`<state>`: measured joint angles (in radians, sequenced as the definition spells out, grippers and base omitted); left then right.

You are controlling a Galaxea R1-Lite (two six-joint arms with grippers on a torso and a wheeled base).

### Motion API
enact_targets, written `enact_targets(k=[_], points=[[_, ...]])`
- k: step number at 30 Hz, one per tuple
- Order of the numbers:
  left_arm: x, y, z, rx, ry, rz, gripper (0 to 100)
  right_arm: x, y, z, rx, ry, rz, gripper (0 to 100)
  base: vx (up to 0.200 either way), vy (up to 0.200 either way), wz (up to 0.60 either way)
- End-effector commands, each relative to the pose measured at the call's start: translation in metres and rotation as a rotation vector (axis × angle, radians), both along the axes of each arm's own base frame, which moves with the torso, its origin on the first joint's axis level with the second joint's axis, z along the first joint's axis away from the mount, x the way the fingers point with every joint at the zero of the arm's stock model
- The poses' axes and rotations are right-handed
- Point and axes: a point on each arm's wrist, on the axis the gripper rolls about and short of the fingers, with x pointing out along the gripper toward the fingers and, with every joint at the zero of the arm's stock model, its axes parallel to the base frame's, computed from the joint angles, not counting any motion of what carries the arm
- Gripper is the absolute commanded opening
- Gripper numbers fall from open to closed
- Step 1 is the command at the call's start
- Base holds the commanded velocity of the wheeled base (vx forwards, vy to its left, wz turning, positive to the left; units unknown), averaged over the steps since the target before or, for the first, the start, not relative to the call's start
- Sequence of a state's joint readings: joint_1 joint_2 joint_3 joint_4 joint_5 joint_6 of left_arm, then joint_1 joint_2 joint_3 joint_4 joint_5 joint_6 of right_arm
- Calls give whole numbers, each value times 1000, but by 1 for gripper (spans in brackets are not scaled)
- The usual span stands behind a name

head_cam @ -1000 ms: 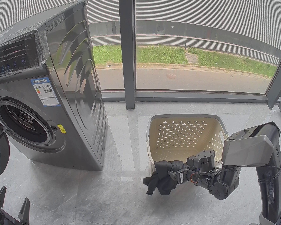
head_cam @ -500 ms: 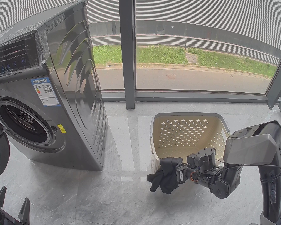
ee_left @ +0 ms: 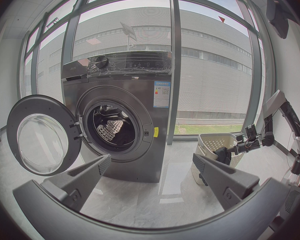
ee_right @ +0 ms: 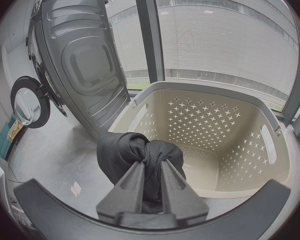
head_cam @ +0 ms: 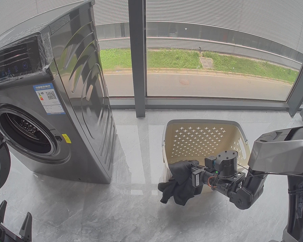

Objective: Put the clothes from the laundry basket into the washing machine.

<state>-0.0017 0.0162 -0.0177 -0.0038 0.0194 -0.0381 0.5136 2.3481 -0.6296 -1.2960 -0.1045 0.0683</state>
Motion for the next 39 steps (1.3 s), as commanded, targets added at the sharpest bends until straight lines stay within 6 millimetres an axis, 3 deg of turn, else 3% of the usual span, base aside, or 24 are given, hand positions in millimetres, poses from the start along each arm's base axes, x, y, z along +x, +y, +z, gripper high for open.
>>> enact_targets(k=[1, 6, 14, 15, 21, 33, 39], points=[[0, 0, -5, 0, -1, 1, 100, 3, 0, 6, 11, -21, -4, 0, 0, 0, 0], [0, 0, -5, 0, -1, -1, 100, 4, -3, 24, 37, -65, -14, 0, 0, 0, 0], [0, 0, -5, 0, -1, -2, 100, -3, -6, 80, 113, -198, -12, 0, 0, 0, 0], [0, 0, -5, 1, -1, -2, 100, -7, -9, 95, 133, -232, -13, 0, 0, 0, 0], [0, 0, -5, 1, -1, -1, 100, -29, -21, 131, 188, -310, -6, 0, 0, 0, 0], [0, 0, -5, 7, -1, -2, 100, -77, -46, 180, 286, -435, 6, 0, 0, 0, 0], [0, 0, -5, 6, -1, -2, 100, -79, -47, 185, 284, -456, 2, 0, 0, 0, 0]])
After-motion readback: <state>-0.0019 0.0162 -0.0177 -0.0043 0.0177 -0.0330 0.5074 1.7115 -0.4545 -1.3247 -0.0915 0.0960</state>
